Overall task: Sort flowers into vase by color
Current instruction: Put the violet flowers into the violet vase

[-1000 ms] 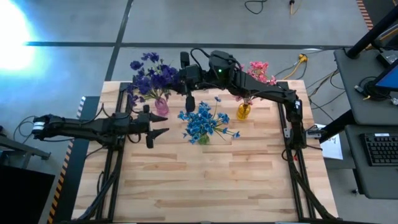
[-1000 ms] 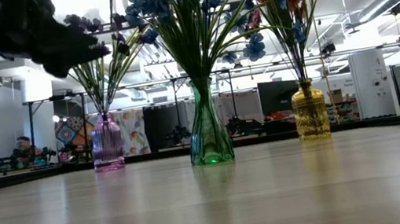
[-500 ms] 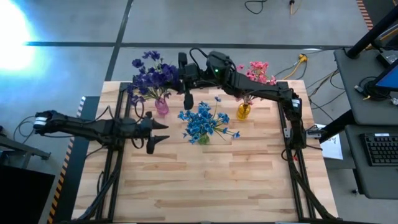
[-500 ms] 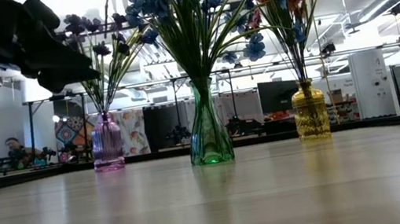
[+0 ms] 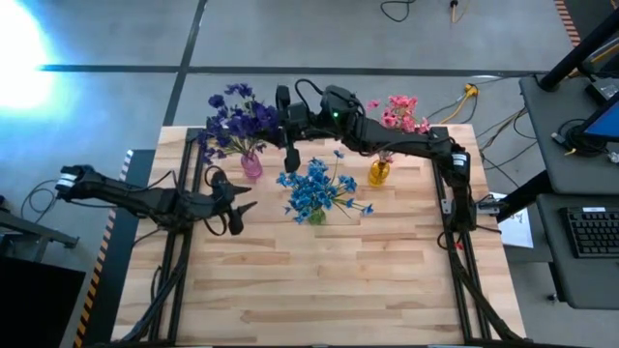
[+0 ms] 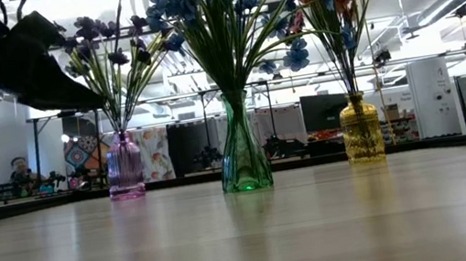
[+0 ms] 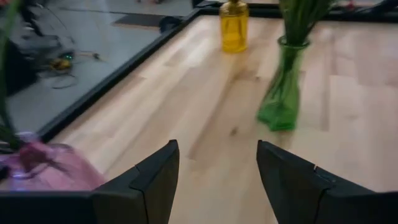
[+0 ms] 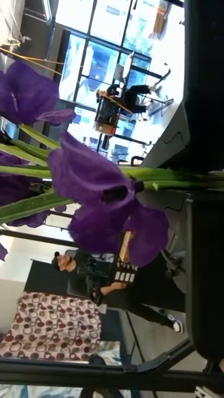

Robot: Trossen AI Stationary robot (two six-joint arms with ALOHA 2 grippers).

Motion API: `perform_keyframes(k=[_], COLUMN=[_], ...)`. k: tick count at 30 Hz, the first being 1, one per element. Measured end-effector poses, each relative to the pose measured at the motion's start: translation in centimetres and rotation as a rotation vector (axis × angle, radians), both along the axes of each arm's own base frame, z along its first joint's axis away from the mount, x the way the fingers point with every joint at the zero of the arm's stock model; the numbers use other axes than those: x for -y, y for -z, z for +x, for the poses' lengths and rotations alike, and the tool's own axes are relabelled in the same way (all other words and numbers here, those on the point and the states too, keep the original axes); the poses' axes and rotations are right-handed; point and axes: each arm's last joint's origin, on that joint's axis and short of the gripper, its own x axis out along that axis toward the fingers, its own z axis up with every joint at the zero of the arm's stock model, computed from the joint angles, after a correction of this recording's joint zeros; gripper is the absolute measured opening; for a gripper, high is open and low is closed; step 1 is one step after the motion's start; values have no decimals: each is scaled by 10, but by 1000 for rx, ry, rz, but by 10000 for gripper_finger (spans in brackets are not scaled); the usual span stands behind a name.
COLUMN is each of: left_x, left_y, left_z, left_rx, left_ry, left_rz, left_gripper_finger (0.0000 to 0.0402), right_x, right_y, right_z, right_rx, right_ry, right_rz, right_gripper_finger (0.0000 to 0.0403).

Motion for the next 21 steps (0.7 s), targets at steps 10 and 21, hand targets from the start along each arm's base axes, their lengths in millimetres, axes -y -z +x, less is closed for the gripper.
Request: perform_keyframes(k=[10,21], left_x=[-2,-10], left_y=[-7,14], left_z=[-8,-23], left_rx=[13,34], left_ry=[-48,-258], left_rz=[133,190], left_gripper_finger=[200,200], right_x=[2,1], right_y=[18,15], right_z=[2,-2], right_rx=[5,7], right_ry=[5,13], right_rz=[-1,-4], right_gripper_finger=[17,17])
